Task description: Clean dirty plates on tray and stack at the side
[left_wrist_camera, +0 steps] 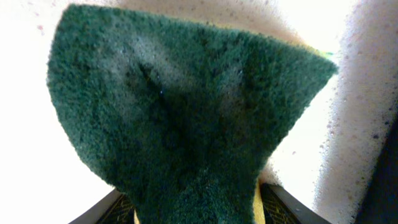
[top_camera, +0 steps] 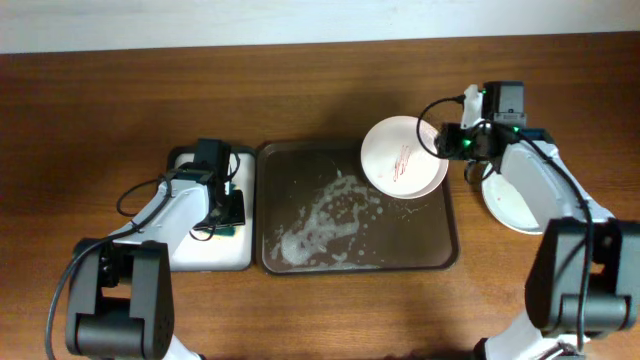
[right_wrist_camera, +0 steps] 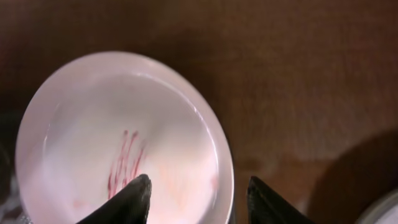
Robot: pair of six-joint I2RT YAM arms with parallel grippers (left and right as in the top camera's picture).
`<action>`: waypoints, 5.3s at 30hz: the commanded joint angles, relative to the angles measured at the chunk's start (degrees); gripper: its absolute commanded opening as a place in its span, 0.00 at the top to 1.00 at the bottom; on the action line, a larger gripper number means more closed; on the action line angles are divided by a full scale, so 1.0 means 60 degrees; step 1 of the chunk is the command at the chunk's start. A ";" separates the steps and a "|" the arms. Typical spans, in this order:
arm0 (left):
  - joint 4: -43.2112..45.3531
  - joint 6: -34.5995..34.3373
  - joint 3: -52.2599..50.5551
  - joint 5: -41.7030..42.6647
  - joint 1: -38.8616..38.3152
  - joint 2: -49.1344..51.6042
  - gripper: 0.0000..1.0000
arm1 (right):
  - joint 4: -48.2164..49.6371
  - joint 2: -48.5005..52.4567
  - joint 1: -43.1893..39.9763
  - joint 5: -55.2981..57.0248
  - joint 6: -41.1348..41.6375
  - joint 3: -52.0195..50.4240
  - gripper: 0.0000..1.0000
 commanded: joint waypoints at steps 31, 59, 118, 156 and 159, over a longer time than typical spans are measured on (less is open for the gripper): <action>0.0415 0.0047 0.0346 -0.0576 0.0047 -0.1402 1.00 | -0.2940 0.1082 0.3723 -0.0696 0.0980 0.0029 0.96; 0.0776 0.0055 0.0346 -0.0834 0.0047 -0.4415 1.00 | -0.2867 0.1082 0.3723 -0.0699 0.0980 0.0029 0.96; 0.1847 -0.5464 0.0805 0.1162 -0.4357 -0.0222 1.00 | -0.2983 0.1381 0.3719 -0.0022 0.4124 0.0029 0.95; 0.2798 -0.2018 0.0809 0.0113 -0.4870 0.0674 1.00 | -0.3187 0.1381 0.3716 0.1796 0.1490 0.0029 0.96; 0.2805 -0.2018 0.0809 0.0364 -0.4860 0.0674 1.00 | -0.2433 0.1381 0.3723 0.1723 -0.1031 0.0029 0.96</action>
